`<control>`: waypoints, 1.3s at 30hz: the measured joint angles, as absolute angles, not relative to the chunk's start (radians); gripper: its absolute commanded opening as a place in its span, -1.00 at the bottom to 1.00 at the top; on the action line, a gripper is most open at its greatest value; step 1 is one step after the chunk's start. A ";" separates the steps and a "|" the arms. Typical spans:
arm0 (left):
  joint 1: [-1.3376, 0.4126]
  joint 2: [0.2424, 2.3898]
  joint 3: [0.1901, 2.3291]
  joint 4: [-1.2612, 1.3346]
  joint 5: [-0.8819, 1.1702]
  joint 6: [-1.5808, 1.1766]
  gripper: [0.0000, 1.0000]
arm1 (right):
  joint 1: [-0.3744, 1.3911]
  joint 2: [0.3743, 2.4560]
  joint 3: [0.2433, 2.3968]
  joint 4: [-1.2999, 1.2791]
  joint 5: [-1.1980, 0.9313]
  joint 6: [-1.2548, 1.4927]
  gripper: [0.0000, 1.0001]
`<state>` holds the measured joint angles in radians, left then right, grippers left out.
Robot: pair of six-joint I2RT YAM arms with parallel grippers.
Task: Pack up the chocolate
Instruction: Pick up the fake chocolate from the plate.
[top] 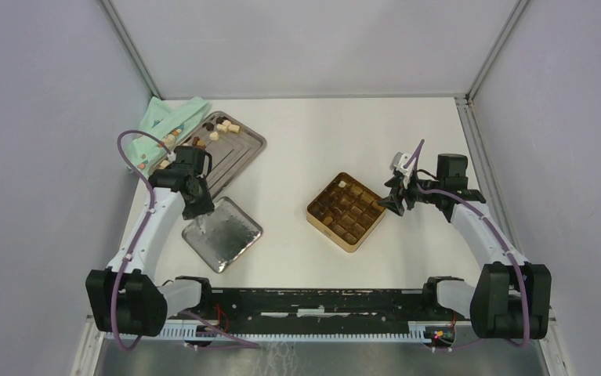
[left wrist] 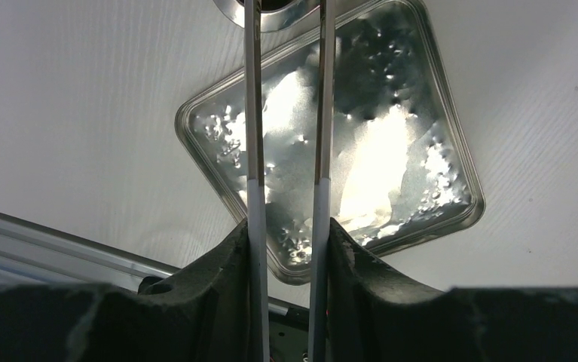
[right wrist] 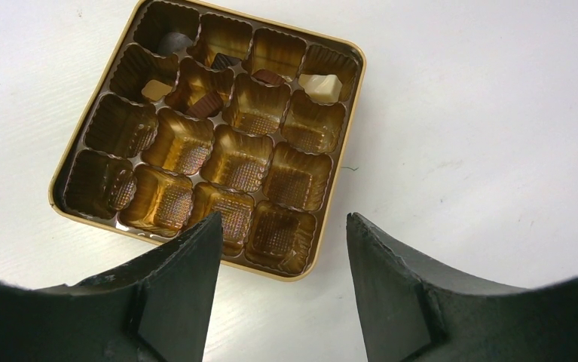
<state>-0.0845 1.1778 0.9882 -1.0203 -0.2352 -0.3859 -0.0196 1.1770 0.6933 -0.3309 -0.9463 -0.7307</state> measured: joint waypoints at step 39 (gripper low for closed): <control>-0.080 1.293 0.989 -1.010 -0.225 -0.386 -0.57 | -0.019 1.177 0.693 -0.358 -0.946 -0.740 0.35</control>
<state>-0.0799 1.2934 0.9890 -1.0103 -0.2249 -0.3859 -0.0193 1.1770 0.6933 -0.3580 -0.9463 -0.7399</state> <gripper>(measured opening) 0.414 0.674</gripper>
